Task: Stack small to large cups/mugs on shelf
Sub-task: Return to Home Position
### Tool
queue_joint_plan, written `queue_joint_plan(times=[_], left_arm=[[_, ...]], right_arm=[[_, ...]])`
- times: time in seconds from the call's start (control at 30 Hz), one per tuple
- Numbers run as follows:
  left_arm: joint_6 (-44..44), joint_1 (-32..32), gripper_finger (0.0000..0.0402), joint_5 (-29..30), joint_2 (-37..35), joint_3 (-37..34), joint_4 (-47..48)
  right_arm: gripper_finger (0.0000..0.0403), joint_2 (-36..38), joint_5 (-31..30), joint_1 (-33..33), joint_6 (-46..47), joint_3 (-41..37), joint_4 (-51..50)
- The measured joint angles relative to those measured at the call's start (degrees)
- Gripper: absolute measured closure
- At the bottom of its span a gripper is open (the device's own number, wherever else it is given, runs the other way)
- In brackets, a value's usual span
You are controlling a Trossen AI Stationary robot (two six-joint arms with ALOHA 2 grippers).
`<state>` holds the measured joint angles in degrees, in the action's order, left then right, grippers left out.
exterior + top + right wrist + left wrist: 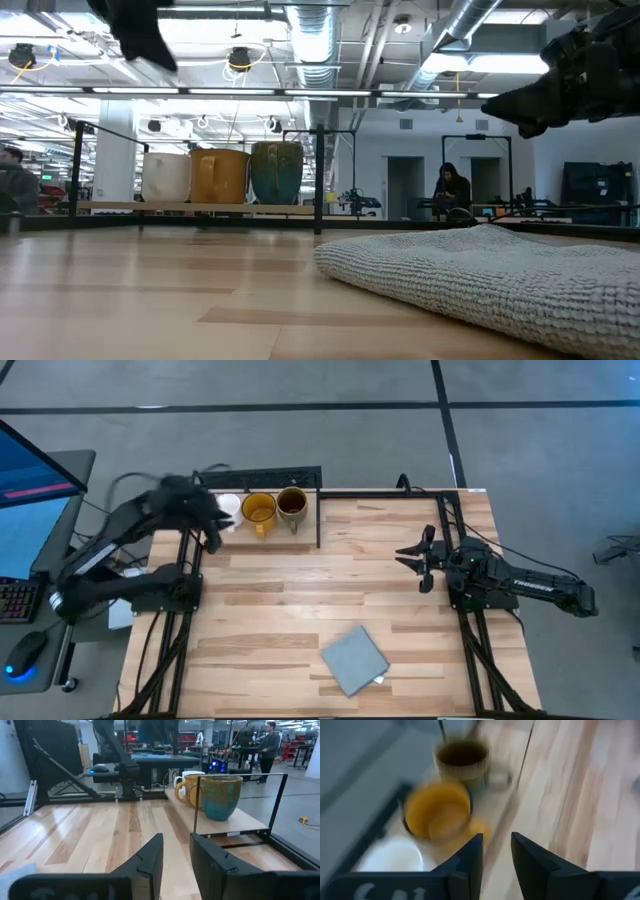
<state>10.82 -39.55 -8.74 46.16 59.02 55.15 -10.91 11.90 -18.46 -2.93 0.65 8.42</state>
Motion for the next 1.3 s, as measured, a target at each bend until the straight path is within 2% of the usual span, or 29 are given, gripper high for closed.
queue_joint_plan(times=[0.2, 0.3, 0.4, 0.5, 0.6, 0.8, 0.87, 1.07, 1.3], left_arm=[[-0.8, 4.8, 0.0310, 0.0, -14.6, -2.5, -11.5], [-0.9, 6.8, 0.0310, 1.1, -22.0, -8.2, -19.4], [-1.3, 7.7, 0.0310, 3.7, -28.4, -14.8, -23.0], [-1.8, 7.8, 0.0310, 6.2, -33.1, -21.1, -26.1], [-2.6, 7.8, 0.0310, 5.8, -36.6, -27.5, -31.4], [-4.1, 7.9, 0.0310, 3.5, -42.1, -38.7, -38.0], [-5.3, 7.9, 0.0310, 1.9, -43.2, -40.9, -40.2], [-6.8, 7.9, 0.0310, 1.9, -43.7, -47.2, -49.8], [-5.3, 7.9, 0.0310, 3.2, -43.7, -51.9, -51.3]], right_arm=[[0.0284, 0.0, 0.0, 0.0, -0.1, 0.8, 5.3], [0.0284, 0.0, 0.0, 0.0, -0.7, 0.9, 6.9], [0.0284, 0.0, 0.0, 0.0, -1.6, 0.9, 7.3], [0.0284, 0.0, 0.0, 0.0, -1.6, 0.9, 7.5], [0.0284, 0.0, 0.0, 0.0, -1.6, 0.9, 7.4], [0.0284, 0.0, 0.2, 0.0, -4.1, 1.0, 6.3], [0.0284, 0.0, 0.2, 0.0, -4.7, 1.0, 6.0], [0.0284, 0.0, 0.2, 0.0, -4.9, 0.6, 6.3], [0.0284, 0.1, 0.2, 0.1, -5.7, -0.2, 5.8]])
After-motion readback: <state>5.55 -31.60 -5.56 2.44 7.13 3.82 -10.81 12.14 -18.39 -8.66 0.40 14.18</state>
